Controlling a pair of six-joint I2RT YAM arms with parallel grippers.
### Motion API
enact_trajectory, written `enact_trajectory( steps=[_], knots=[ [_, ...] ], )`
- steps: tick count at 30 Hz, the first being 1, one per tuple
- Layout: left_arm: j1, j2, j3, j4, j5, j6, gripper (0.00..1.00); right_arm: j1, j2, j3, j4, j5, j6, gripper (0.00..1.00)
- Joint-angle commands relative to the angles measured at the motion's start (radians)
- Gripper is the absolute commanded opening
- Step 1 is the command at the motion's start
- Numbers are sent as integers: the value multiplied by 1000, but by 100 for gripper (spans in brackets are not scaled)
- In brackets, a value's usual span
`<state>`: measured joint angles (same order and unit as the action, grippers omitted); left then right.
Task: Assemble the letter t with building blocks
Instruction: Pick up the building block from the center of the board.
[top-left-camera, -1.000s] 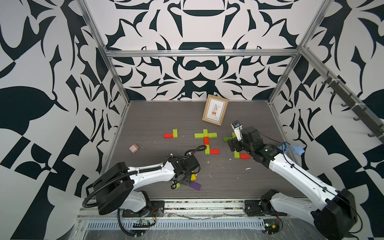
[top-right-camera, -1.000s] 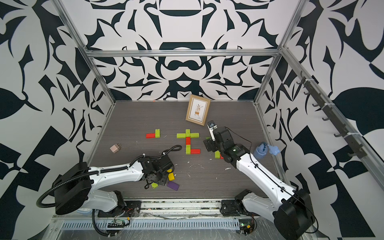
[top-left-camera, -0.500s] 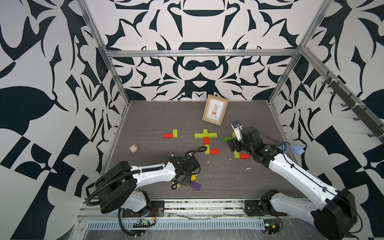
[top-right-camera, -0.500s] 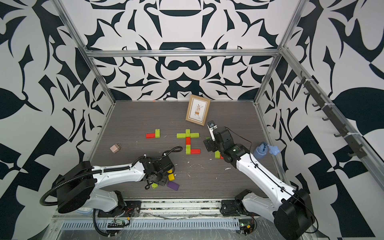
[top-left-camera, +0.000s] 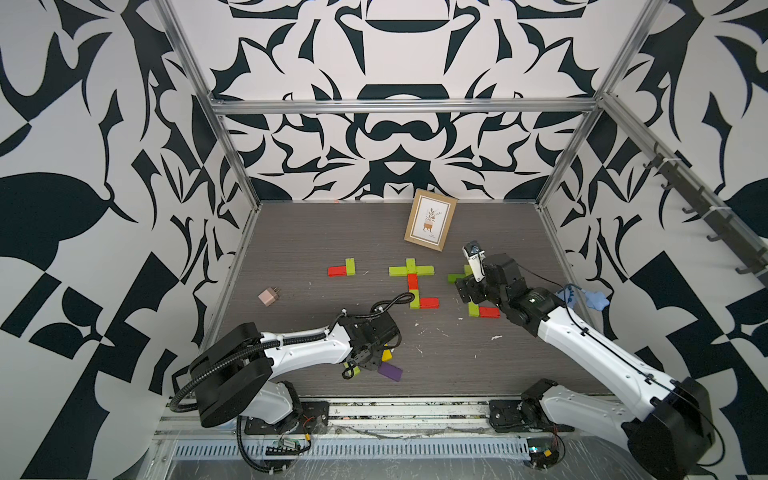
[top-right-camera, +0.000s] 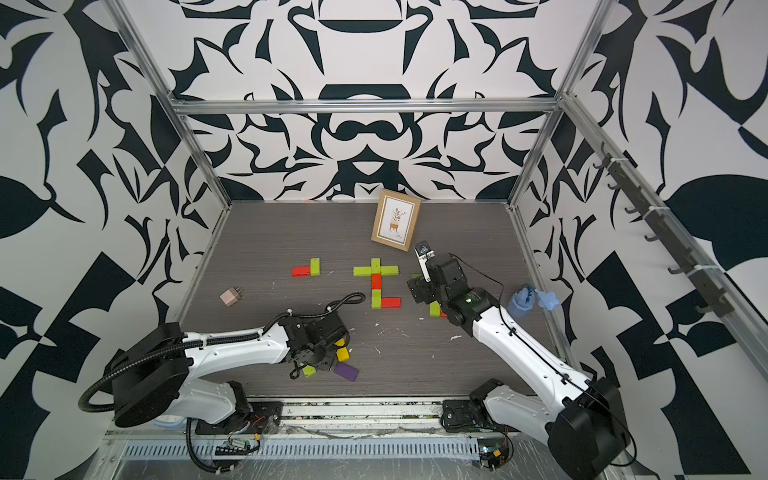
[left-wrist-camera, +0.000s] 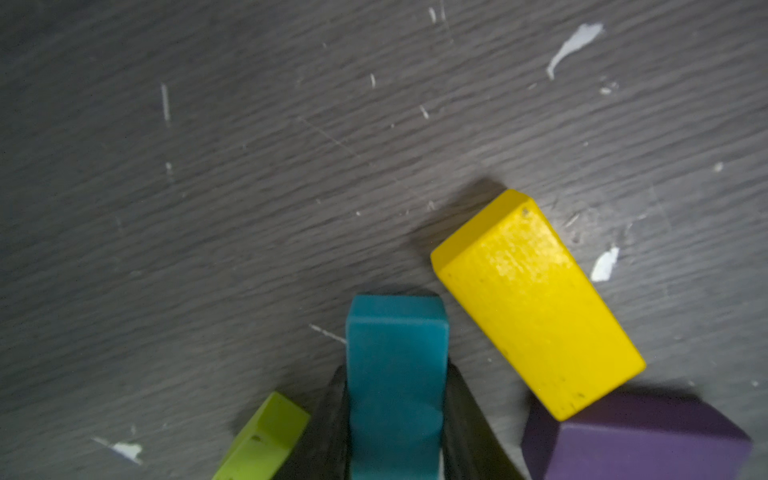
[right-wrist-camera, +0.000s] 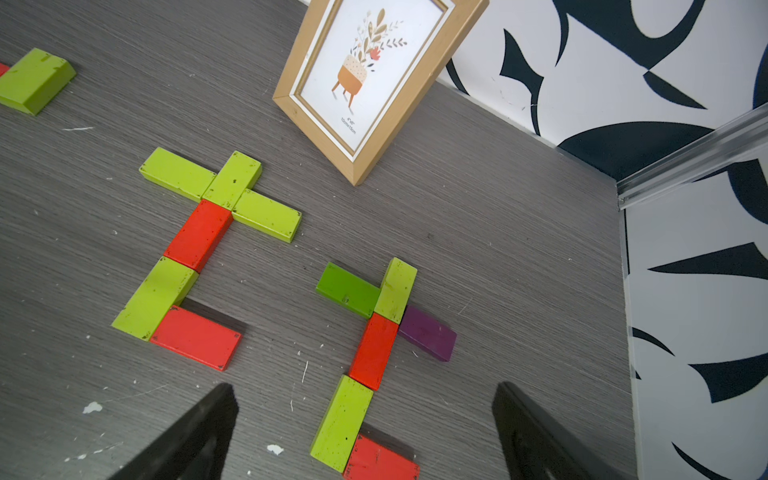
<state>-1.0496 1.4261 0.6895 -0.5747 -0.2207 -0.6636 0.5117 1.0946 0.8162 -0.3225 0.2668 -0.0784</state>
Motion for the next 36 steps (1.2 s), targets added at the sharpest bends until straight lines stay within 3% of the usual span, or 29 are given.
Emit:
enact_trajectory(
  steps=[1, 15, 26, 36],
  knots=[
    [-2, 2, 15, -51, 15, 16, 21, -2, -15, 8, 23, 18, 0, 99],
    [85, -112, 260, -242, 33, 250, 16, -1, -22, 1, 27, 16, 3, 99],
    [418, -92, 541, -389, 201, 584, 3, -1, -38, -3, 33, 20, 12, 99],
    [444, -32, 651, -306, 35, 804, 0, -2, -60, -9, 40, 18, 13, 99]
  ],
)
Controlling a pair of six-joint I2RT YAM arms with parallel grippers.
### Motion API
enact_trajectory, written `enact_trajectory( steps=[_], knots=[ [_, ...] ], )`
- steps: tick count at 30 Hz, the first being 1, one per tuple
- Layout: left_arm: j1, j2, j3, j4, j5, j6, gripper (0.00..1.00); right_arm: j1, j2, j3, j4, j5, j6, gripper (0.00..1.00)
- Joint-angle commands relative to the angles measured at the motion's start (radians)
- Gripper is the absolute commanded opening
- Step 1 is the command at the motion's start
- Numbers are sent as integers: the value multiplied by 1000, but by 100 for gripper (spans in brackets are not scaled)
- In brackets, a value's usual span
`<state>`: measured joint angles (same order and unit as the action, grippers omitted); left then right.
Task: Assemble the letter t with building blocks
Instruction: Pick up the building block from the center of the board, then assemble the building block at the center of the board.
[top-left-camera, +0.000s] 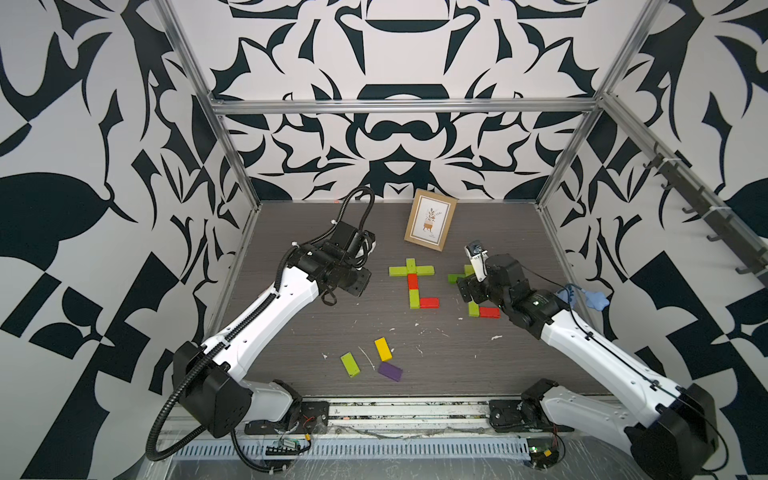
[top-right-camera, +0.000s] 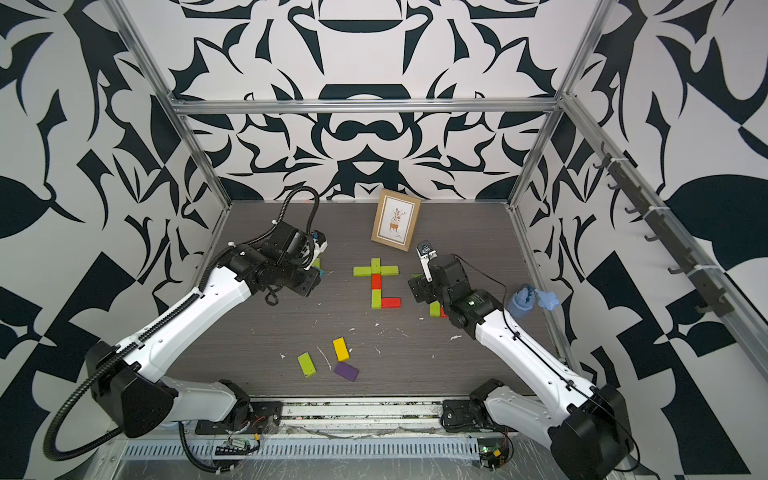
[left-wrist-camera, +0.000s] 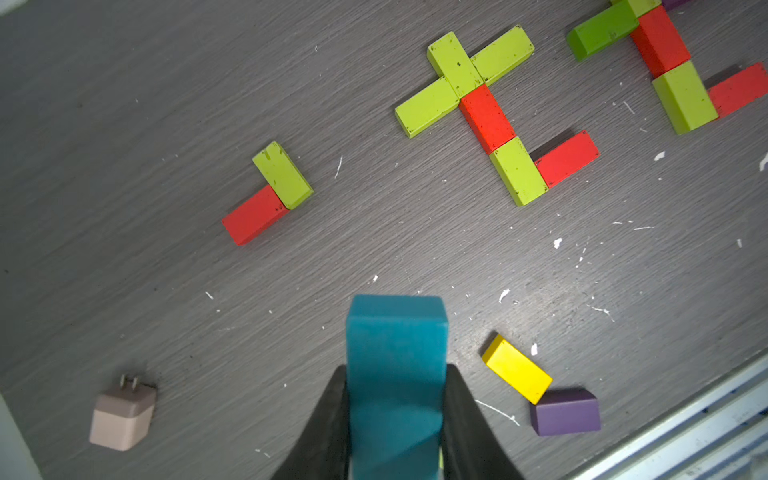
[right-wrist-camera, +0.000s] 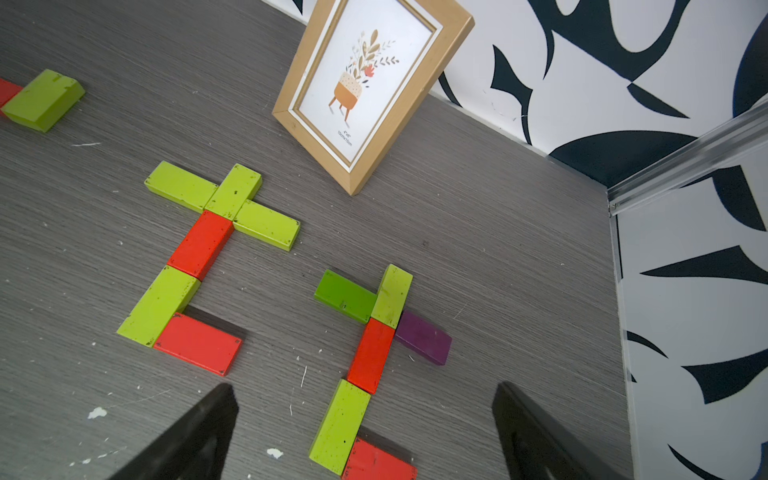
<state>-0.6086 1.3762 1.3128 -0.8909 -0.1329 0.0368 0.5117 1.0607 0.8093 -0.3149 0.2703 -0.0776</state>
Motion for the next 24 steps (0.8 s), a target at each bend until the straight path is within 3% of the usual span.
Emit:
enact_trajectory(
  steps=[1, 9, 18, 24],
  knots=[
    [8, 26, 39, 26, -57, 121, 0, -1, -28, -4, 34, 15, 12, 99],
    [100, 193, 210, 3, 155, 276, 0, -1, -43, -6, 34, 16, 15, 99],
    [105, 294, 277, -15, 120, 594, 0, -2, -55, -7, 40, 13, 15, 99],
    [107, 311, 158, 174, -56, 822, 0, -2, -58, -13, 49, 7, 16, 99]
  ],
)
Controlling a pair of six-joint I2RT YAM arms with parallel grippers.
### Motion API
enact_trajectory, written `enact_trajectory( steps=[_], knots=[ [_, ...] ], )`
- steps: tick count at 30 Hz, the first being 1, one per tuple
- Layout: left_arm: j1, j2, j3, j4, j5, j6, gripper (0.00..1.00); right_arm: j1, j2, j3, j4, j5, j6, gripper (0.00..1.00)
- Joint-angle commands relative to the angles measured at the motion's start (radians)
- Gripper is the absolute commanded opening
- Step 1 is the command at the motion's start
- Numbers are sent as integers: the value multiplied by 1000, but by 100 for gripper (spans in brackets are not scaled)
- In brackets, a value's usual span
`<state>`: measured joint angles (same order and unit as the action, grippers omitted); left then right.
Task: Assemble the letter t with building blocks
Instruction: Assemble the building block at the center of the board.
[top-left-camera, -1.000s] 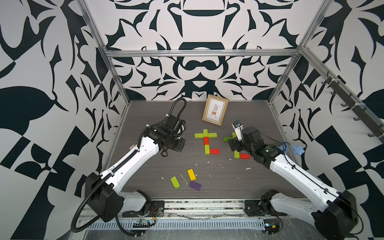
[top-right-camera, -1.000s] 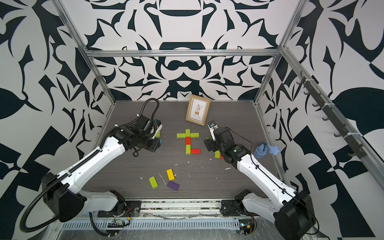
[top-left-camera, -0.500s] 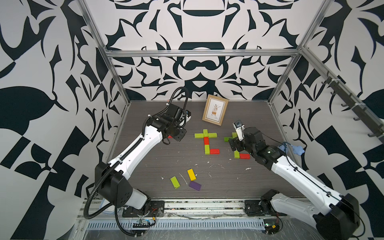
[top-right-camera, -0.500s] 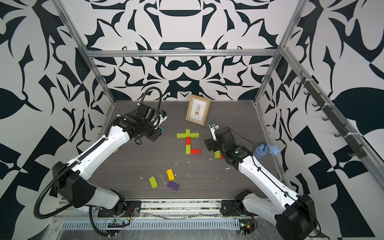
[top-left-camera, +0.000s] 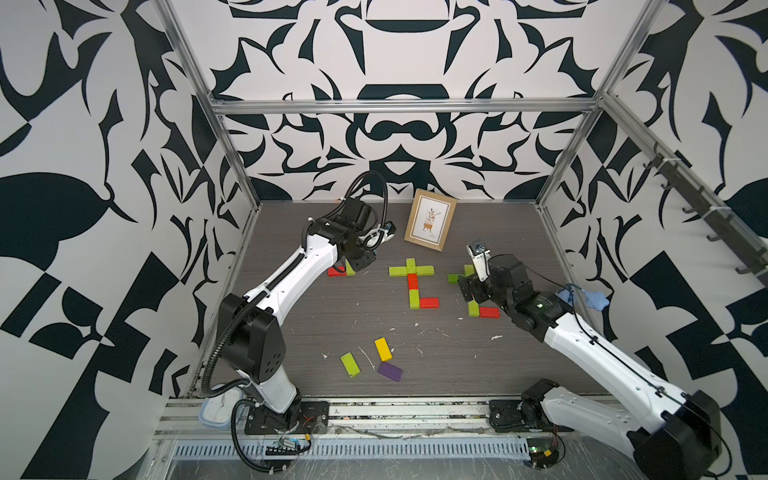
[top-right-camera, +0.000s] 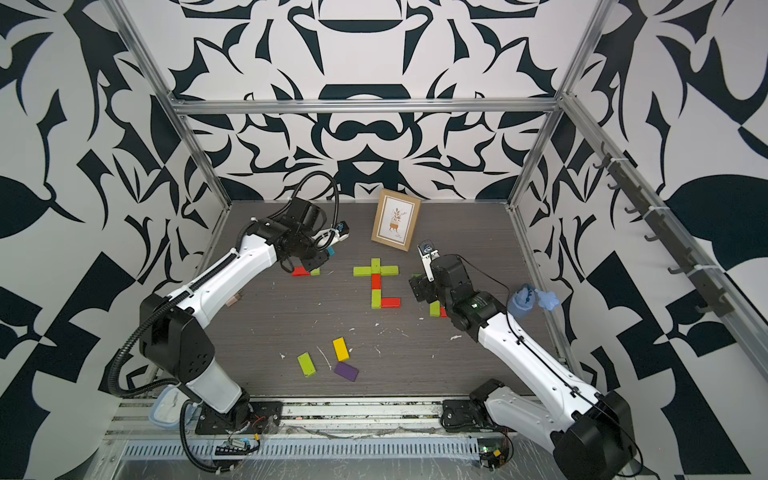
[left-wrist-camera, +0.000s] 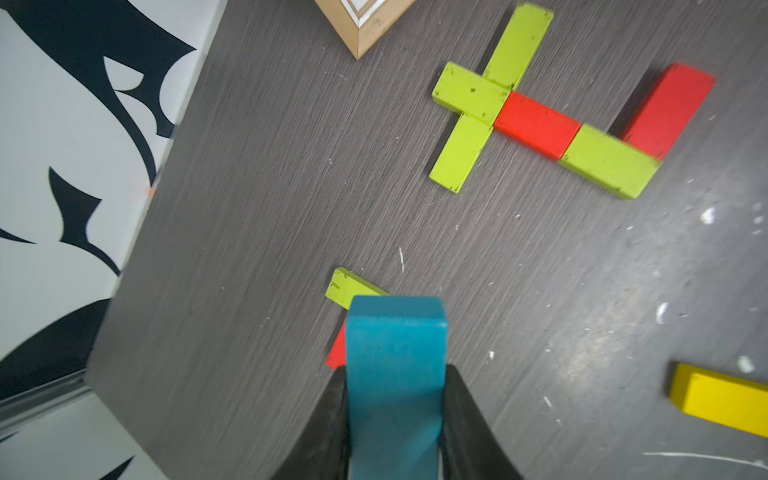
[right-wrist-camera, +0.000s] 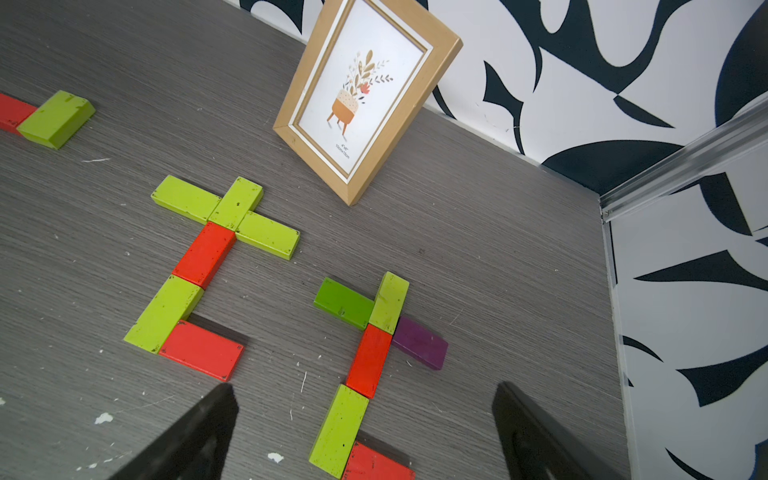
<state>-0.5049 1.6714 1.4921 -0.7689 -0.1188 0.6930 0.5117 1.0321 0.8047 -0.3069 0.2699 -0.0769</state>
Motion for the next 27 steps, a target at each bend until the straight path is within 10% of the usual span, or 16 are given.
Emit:
enact_trajectory(
  steps=[1, 27],
  knots=[
    [3, 35, -11, 44, -74, 184, 0, -2, -27, -7, 41, 5, 16, 99],
    [71, 370, 168, -123, 80, 413, 0, -1, -15, -7, 36, -12, 12, 99]
  ],
)
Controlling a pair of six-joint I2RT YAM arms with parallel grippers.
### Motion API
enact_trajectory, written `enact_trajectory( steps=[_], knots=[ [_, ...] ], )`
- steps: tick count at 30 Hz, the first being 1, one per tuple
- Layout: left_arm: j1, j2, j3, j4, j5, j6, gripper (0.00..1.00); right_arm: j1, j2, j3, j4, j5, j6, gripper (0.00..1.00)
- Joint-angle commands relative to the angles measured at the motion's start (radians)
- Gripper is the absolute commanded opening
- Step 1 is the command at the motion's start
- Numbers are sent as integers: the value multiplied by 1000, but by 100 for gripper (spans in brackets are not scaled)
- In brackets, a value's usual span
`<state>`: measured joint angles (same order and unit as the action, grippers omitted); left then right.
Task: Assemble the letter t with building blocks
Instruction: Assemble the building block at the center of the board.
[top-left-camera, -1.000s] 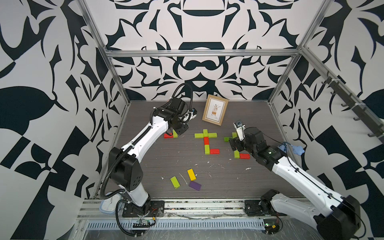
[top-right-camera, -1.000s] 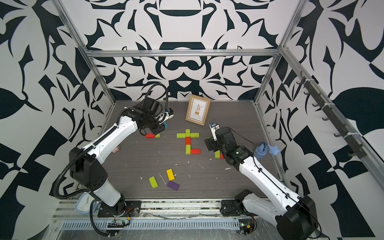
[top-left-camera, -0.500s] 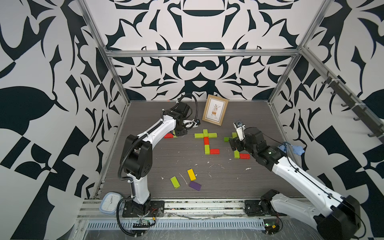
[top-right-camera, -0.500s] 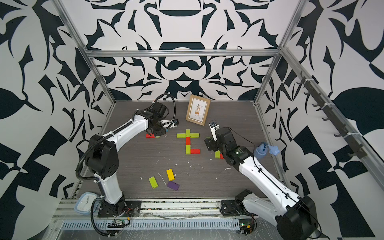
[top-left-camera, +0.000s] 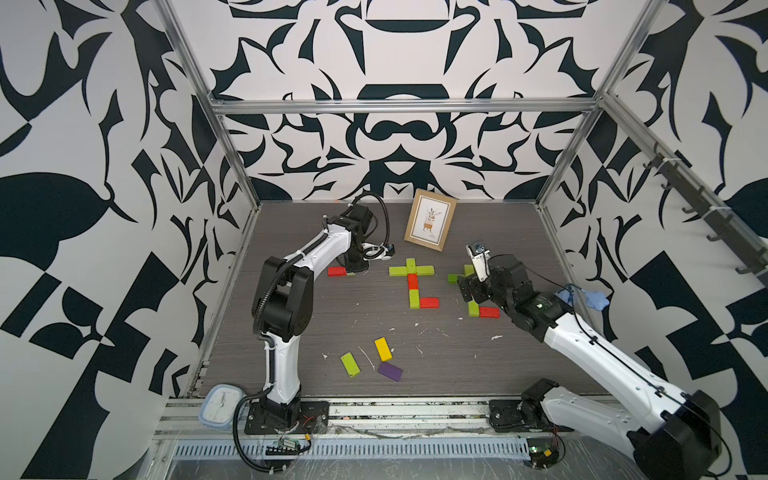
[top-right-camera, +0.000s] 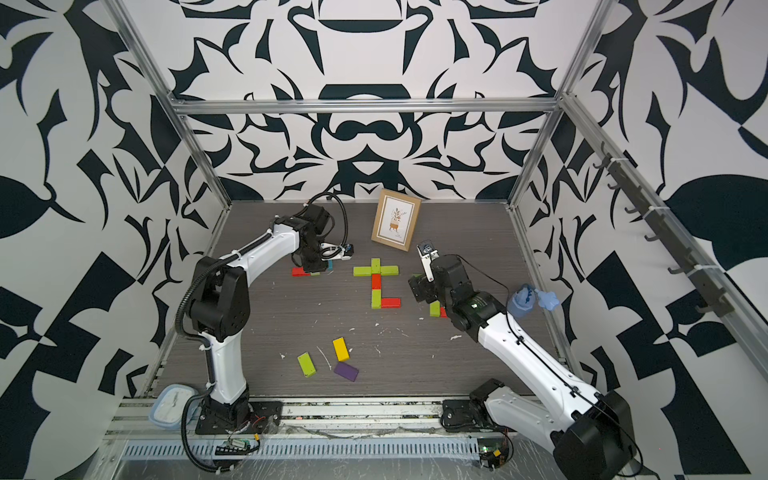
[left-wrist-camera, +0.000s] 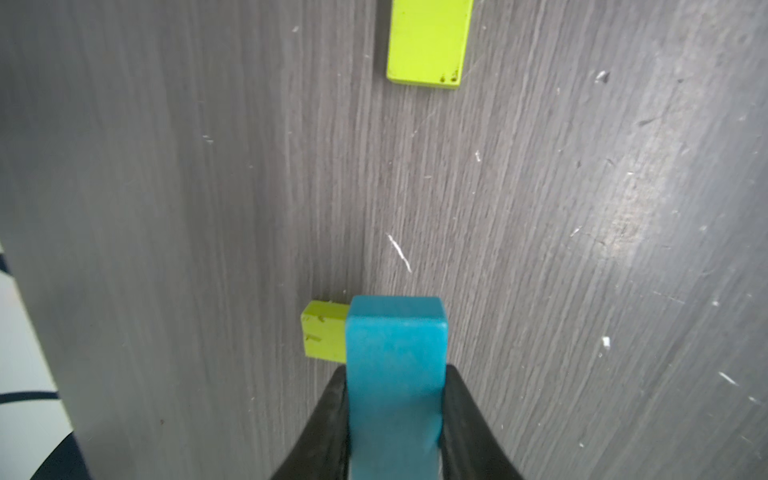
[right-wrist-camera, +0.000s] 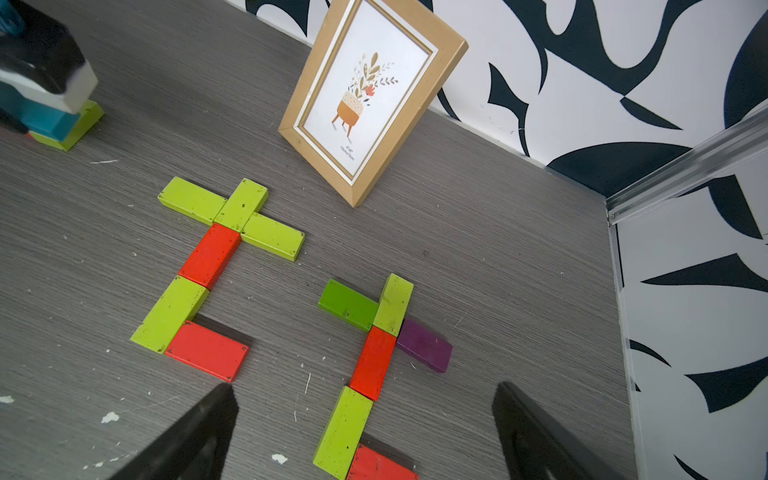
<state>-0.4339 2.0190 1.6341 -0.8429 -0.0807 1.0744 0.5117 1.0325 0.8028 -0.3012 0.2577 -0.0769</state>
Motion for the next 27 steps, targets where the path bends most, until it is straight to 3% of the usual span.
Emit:
enact_trajectory(
  steps=[1, 11, 27],
  knots=[
    [0, 30, 31, -45, 42, 33, 0, -1, -16, -5, 27, 1, 12, 99],
    [3, 73, 38, -18, 97, 111, 0, -1, -22, -7, 22, 2, 11, 99],
    [32, 167, 135, -17, 150, 99, 0, -2, -18, -5, 14, 9, 6, 99]
  ],
)
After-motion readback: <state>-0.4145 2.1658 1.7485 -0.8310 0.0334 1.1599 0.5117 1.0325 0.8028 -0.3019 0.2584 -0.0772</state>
